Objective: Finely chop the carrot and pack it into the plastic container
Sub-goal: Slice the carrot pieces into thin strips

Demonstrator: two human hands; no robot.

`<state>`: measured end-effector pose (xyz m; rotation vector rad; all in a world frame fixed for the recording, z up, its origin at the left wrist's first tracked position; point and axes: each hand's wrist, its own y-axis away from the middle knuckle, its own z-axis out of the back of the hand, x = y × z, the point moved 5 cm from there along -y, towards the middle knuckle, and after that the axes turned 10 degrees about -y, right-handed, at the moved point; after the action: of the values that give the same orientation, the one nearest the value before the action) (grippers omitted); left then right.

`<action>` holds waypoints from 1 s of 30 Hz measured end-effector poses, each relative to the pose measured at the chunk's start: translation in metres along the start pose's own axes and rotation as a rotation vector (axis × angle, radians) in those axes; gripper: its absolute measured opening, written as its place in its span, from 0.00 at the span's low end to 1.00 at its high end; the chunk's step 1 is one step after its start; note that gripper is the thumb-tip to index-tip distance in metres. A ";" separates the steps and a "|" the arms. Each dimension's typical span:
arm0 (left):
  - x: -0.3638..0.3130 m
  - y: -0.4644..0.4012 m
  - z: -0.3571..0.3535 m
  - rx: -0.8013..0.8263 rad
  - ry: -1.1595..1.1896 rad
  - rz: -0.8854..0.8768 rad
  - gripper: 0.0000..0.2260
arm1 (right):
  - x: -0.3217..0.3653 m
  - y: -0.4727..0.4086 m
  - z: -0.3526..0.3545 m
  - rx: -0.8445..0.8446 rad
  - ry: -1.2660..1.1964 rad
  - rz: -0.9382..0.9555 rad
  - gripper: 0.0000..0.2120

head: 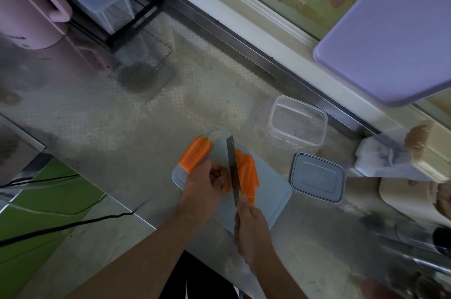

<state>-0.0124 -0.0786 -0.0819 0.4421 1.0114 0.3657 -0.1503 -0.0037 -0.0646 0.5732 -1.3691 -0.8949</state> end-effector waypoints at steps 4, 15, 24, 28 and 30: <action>-0.001 0.001 0.003 -0.017 -0.038 -0.019 0.09 | -0.003 0.009 0.003 -0.003 0.030 -0.010 0.26; -0.005 0.002 0.004 -0.002 -0.018 -0.024 0.07 | -0.010 0.003 0.004 0.023 0.142 -0.057 0.27; 0.003 -0.002 -0.001 -0.008 -0.005 -0.027 0.10 | 0.008 -0.009 -0.003 0.030 -0.037 0.029 0.24; 0.006 -0.004 -0.001 -0.017 -0.032 -0.017 0.09 | 0.003 0.007 0.002 0.046 -0.044 -0.002 0.24; 0.008 -0.005 -0.001 -0.016 -0.048 -0.013 0.09 | 0.000 0.010 0.001 0.045 -0.023 0.003 0.25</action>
<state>-0.0093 -0.0786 -0.0907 0.4275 0.9638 0.3500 -0.1496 0.0022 -0.0562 0.5962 -1.4138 -0.8722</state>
